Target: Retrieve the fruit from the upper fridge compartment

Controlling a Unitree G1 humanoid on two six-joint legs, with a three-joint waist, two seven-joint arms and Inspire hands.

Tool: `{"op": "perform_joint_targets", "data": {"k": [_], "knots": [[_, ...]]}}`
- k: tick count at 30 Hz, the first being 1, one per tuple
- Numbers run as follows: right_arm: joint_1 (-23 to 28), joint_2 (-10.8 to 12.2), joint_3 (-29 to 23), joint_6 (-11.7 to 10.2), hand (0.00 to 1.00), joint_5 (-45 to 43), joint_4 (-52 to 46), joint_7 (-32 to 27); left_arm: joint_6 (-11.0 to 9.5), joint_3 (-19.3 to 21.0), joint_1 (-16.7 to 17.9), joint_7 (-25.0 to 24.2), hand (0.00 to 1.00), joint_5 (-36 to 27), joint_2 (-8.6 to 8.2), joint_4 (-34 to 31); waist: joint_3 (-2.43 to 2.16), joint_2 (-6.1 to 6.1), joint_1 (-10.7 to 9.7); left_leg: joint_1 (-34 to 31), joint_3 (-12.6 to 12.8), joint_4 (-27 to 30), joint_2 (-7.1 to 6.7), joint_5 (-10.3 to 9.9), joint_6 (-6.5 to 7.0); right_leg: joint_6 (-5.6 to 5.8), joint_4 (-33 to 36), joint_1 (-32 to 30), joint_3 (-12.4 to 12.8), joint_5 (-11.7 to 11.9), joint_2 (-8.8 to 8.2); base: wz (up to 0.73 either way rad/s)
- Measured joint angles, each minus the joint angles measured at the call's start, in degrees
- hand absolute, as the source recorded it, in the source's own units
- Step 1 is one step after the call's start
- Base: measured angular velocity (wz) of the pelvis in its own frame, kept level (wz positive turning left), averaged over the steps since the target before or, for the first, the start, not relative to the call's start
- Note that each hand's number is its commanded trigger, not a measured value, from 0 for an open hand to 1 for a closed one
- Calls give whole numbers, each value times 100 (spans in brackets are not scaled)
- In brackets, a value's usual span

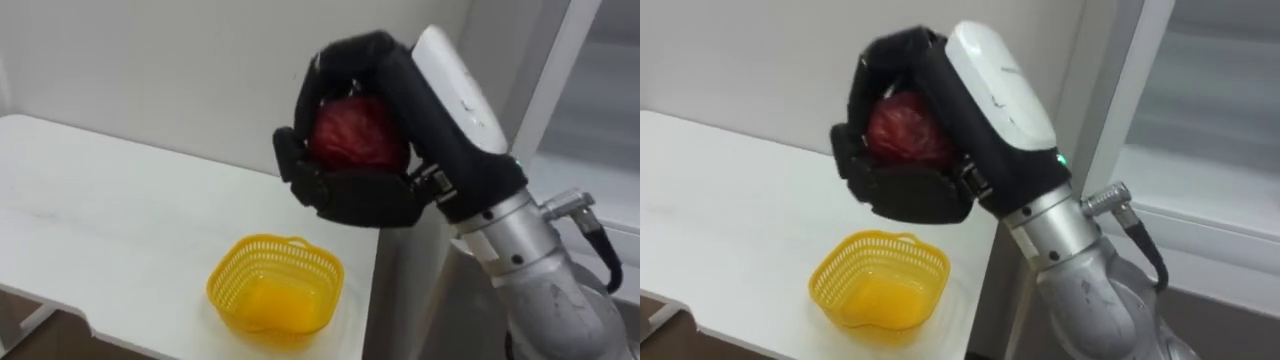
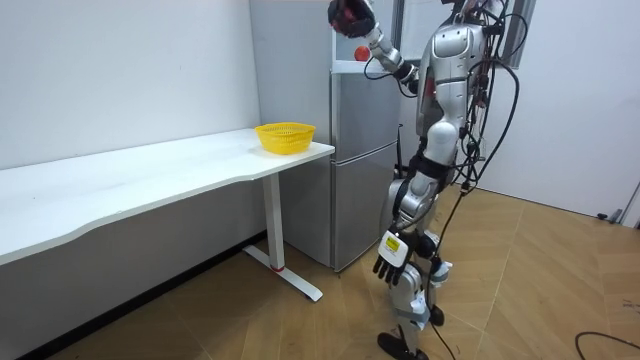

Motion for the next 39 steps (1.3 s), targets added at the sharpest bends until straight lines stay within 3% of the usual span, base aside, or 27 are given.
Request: {"op": "perform_joint_targets", "data": {"k": [2,5,6,9,13,27,31,39], "knots": [[-1,-1,0,36,100,-67,271,-7,12,7,5,3,0,2,13,-1,-2,-40,48,-56,-73,11,-4,10,-8,0,2,-24,-45,0,-1,11],[-2,-16,4,55,100,-57,955,-123,90,1,-39,5,0,-6,105,-7,9,-169,154,-100,-159,68,-1,40,-24,-1,8,-68,-170,0,-5,16],[-2,-27,7,77,100,-17,1243,-131,94,7,-99,2,0,3,156,-11,-7,-248,192,-215,-215,142,-5,42,-27,-1,13,-132,-186,0,-2,17],[-49,-33,231,178,100,26,1952,-143,97,54,-272,-2,0,12,209,-15,46,-333,358,-377,-226,204,-5,43,-30,-30,-11,-233,-203,18,0,5],[-47,-31,678,250,100,-1,2838,-160,102,52,-471,-9,0,36,272,28,64,-400,567,-562,-227,213,-9,44,-31,-42,-2,-386,-202,26,-3,0],[-423,10,1145,392,100,-189,4056,-469,214,-136,-617,79,0,-12,296,-10,99,-417,810,-967,-300,390,-26,46,-35,-81,0,-698,-313,52,-16,3],[-429,19,1145,392,100,-192,4122,-469,213,-136,-630,40,0,-7,296,-11,132,-421,906,-986,-300,401,-26,46,-35,-81,1,-711,-326,53,-16,0],[-442,19,1144,392,100,-186,4114,-469,213,-135,-630,32,0,-10,295,-19,129,-426,942,-1114,-308,467,-26,45,-36,-100,17,-804,-355,67,-18,0]]}}
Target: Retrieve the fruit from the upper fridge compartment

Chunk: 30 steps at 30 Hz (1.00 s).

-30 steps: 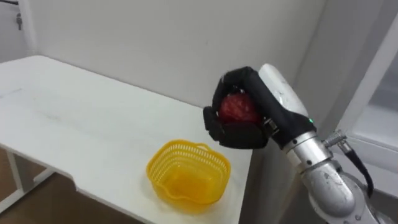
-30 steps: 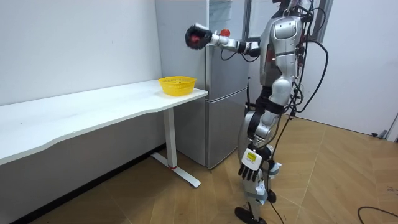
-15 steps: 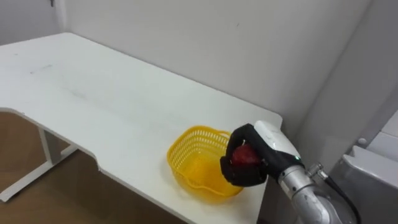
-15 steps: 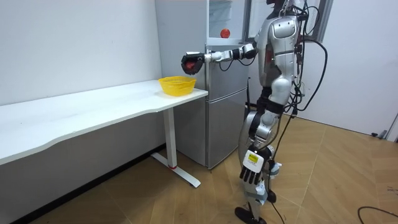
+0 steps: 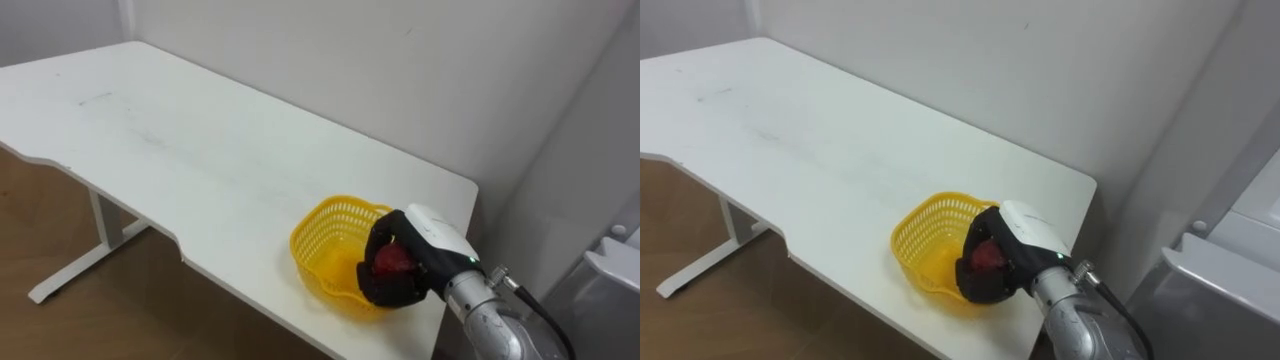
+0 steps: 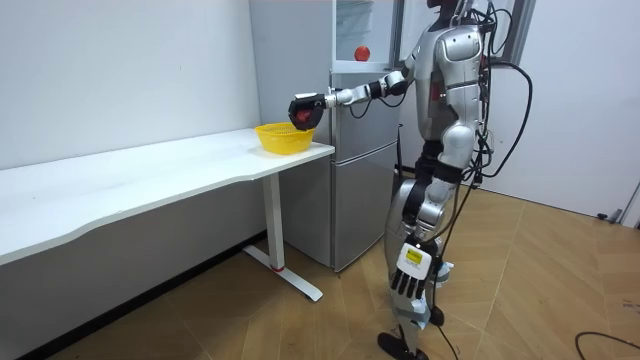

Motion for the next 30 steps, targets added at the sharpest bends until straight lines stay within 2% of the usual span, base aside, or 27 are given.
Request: {"op": "perform_joint_targets", "data": {"k": [7,8,9,30], "knots": [[0,0,-7,0,100,-2,-2,0,0,5,3,52,0,34,1,-30,-1,-1,4,-8,-3,-5,2,-1,-1,-1,27,-18,-30,1,-5,0],[0,0,-11,0,78,-2,-4,0,-1,4,5,57,0,34,1,-33,-1,-1,3,-8,-3,-2,2,-1,-1,-1,31,-19,-30,1,-5,0],[0,-2,-13,0,0,0,-6,-2,0,3,5,72,0,34,2,-32,-1,-1,2,-8,-2,3,2,-1,-1,-1,37,-19,-30,1,-5,0],[-2,-5,-38,-20,0,4,-7,-188,4,0,69,80,0,34,-2,-158,-2,3,6,-12,-6,64,1,0,-2,-6,79,-17,-67,3,-14,0]]}}
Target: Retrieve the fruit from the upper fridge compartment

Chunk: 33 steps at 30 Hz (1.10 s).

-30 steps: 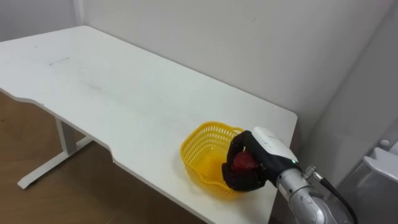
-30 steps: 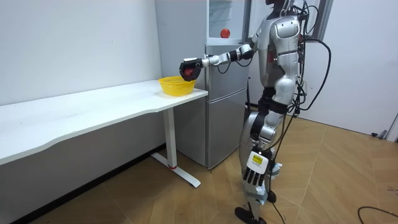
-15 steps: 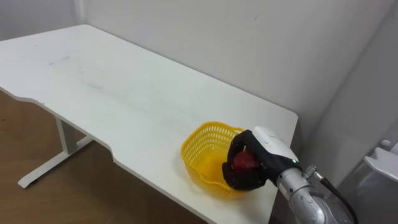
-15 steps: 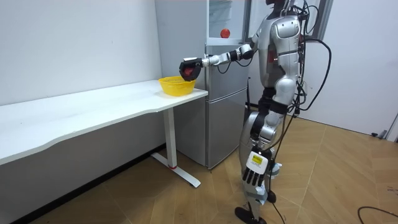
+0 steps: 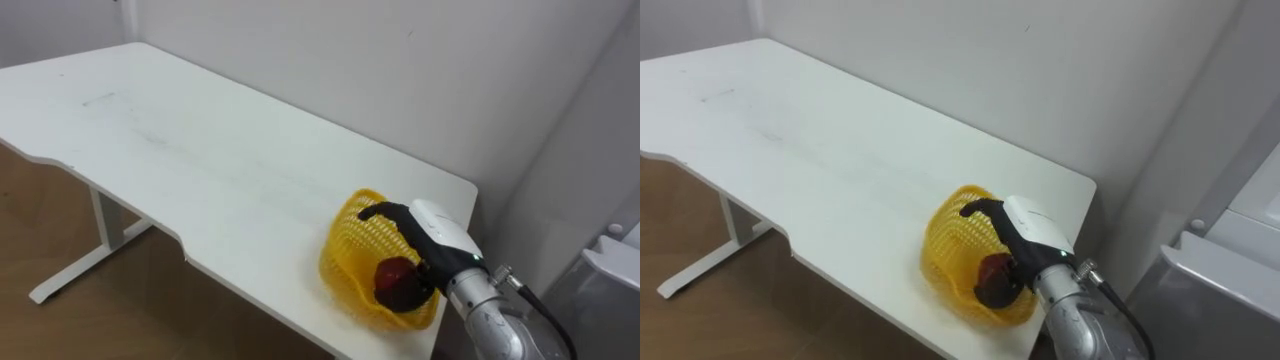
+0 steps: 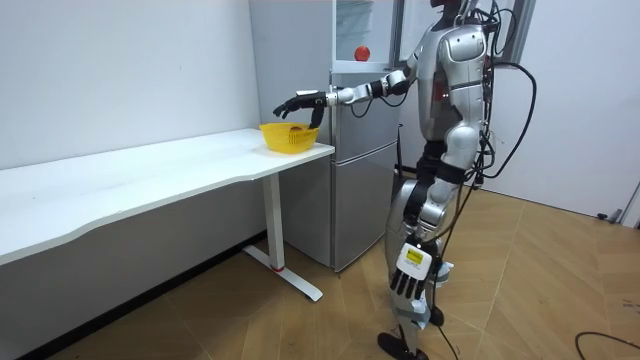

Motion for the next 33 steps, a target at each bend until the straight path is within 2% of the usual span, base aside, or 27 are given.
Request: {"op": "perform_joint_targets", "data": {"k": [23,28,33], "knots": [[0,0,0,-8,0,169,-18,0,-5,6,108,-10,0,0,3,-44,-2,-2,-2,20,0,-12,0,0,0,-1,-4,20,2,1,0,0],[0,-6,-24,-6,0,557,-201,-48,8,5,108,-16,0,1,5,11,-3,-2,-44,92,-15,-30,0,0,0,0,-17,128,0,0,3,3],[1,-5,-172,-17,0,644,-1035,-206,69,2,194,-14,0,16,3,-29,-15,51,-189,118,-22,-32,2,-1,-1,0,-19,138,-27,1,2,1]]}}
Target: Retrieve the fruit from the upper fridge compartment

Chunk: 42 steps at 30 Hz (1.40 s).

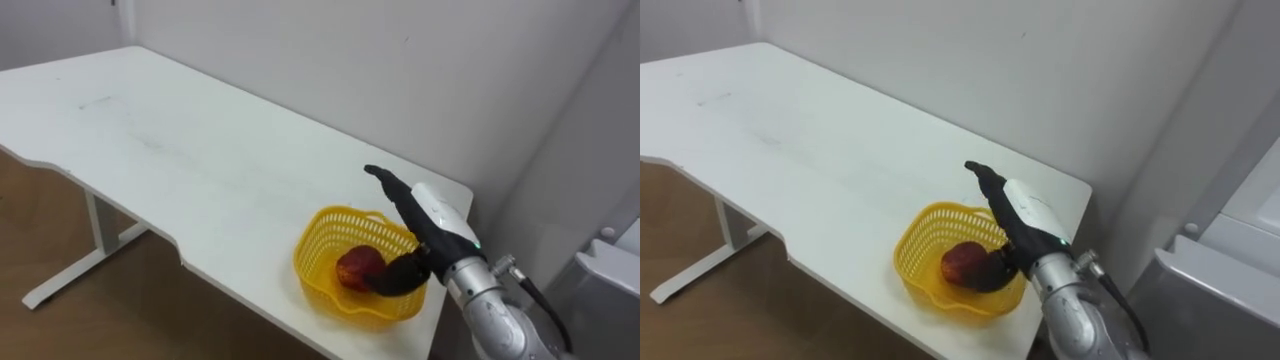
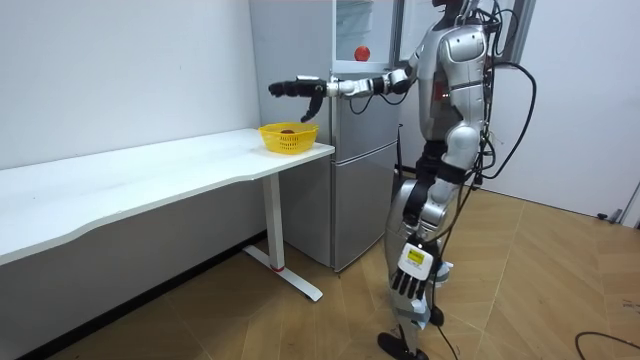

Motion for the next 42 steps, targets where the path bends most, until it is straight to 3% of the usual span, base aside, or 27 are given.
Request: {"op": "perform_joint_targets", "data": {"k": [5,8,10,13,17,19,23,25,27,31,37,42], "knots": [[2,0,-95,-130,0,77,-546,-335,28,9,144,38,0,-3,3,-30,-31,107,-57,170,96,-85,18,0,0,0,0,98,75,0,3,-10],[74,9,-303,-238,0,55,-1064,-410,21,15,155,122,0,2,-26,-25,-62,159,-209,217,103,-95,17,0,0,1,0,139,87,1,3,-1],[77,10,-540,-402,0,124,-1426,-514,12,75,241,174,0,1,-101,-24,-88,243,-324,310,128,-99,18,0,1,2,-4,212,120,1,6,-6],[105,31,-749,-474,0,234,-1823,-719,-13,66,264,181,0,1,-147,-2,-102,352,-448,479,178,-189,32,0,1,3,-8,337,171,0,18,-8],[277,144,-1014,-685,0,216,-2403,-909,-94,122,226,178,0,5,-202,191,-125,446,-522,659,347,-314,51,1,2,3,-5,403,330,0,27,-23],[316,155,-1107,-806,0,234,-2599,-1058,-128,123,255,193,0,-2,-209,283,-127,478,-635,761,502,-348,69,1,4,3,16,408,472,0,39,-32],[470,157,-1395,-863,0,250,-3268,-1165,-143,126,368,289,0,-24,-274,288,-138,515,-953,748,509,-345,65,-1,6,9,11,394,468,7,34,-5],[608,157,-1572,-996,0,250,-3584,-1181,-143,132,400,288,0,-9,-355,291,-166,596,-1021,788,561,-337,68,-1,6,12,5,389,541,10,45,-14],[884,157,-1731,-1109,0,257,-3915,-1213,-211,134,472,289,0,-11,-475,302,-201,772,-1110,874,669,-377,73,-1,8,24,7,398,633,18,49,-26],[1258,156,-1919,-1115,0,254,-4272,-1365,-256,134,495,307,0,-37,-528,304,-189,961,-1267,1037,861,-506,104,6,17,16,37,386,781,23,78,-24],[1528,154,-2311,-1106,0,-30,-4283,-1593,-259,134,443,307,0,-53,-539,325,-159,929,-1460,1128,1049,-600,140,7,14,9,32,365,982,26,143,-18],[1572,151,-2543,-1106,0,-28,-4283,-1674,-318,121,373,344,0,-111,-538,493,-167,752,-1588,1176,1135,-620,133,5,17,13,10,374,1095,27,154,-9]]}}
